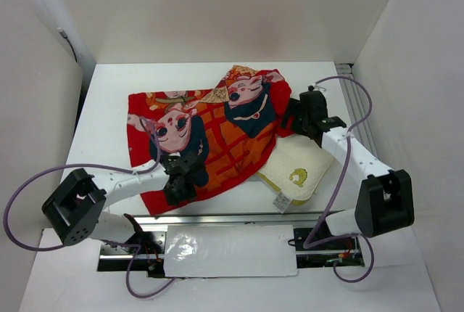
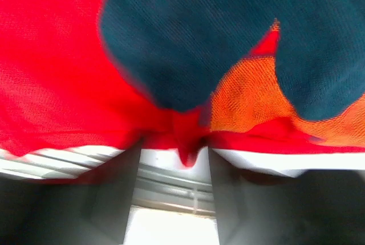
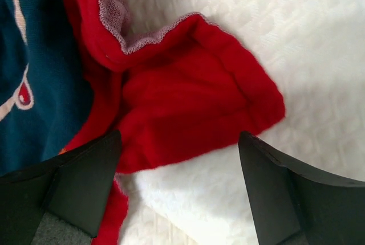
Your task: Put the pillow into the pillowcase
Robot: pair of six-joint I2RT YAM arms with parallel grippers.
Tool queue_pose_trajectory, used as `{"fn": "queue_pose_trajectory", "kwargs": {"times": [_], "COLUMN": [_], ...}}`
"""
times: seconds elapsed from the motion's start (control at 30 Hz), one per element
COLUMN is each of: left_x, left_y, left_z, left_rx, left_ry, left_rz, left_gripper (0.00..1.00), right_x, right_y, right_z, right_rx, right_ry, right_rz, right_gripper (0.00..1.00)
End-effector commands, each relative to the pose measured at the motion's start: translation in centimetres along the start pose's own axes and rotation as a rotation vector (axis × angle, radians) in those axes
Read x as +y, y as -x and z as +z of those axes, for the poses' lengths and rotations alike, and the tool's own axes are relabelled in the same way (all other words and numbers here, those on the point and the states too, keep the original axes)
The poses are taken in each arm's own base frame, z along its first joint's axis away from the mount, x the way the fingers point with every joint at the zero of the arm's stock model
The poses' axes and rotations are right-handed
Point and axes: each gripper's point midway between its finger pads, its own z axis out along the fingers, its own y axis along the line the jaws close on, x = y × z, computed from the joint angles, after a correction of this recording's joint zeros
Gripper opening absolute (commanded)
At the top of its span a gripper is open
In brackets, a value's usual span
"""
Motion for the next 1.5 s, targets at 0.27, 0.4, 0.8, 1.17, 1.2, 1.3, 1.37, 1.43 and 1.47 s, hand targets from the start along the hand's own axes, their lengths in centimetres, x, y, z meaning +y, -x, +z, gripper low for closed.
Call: {"fn": "queue_pose_trajectory", "kwargs": {"times": [0.27,0.4,0.8,1.17,1.2,1.3,1.37,1.43,1.47], "left_x": [-1.6,-3.7,-13.6,-27.7,-29.3,-29.9,-29.2,-28.8,-27.5], "left_y": [3.8,6.1,9.1,0.0,-0.1,-0.5,-0.7,0.0,0.5], "left_z": [-1.0,-5.5,-32.3,-45.2,-45.3,-44.1,-41.6,-37.7,-37.8], "left_rx": [-0.159,-0.289,-0.671,-0.622,-0.652,-0.652,-0.634,-0.627,-0.643], "left_ry": [-0.076,-0.199,-0.996,-1.435,-1.418,-1.360,-1.298,-1.202,-1.191], "left_rz": [0.037,0.095,0.431,0.986,1.015,1.023,0.992,0.915,0.877], "left_gripper": [0.00,0.00,0.00,0.00,0.00,0.00,0.00,0.12,0.27], "right_x": [1.9,4.6,20.8,39.9,40.4,41.5,41.6,41.7,41.3], "right_y": [0.6,5.3,25.5,24.4,23.0,20.0,18.7,16.6,16.1], "right_z": [3.2,1.0,-13.5,-37.5,-38.2,-39.0,-37.3,-34.9,-33.7], "right_rx": [-0.015,-0.169,-0.692,-1.146,-1.146,-1.081,-1.013,-0.909,-0.875], "right_ry": [0.008,-0.021,0.269,0.939,0.947,1.021,1.034,1.068,1.048], "right_rz": [0.008,-0.009,-0.146,-0.343,-0.433,-0.524,-0.604,-0.686,-0.707], "right_gripper": [0.44,0.05,0.00,0.00,0.00,0.00,0.00,0.00,0.00]}}
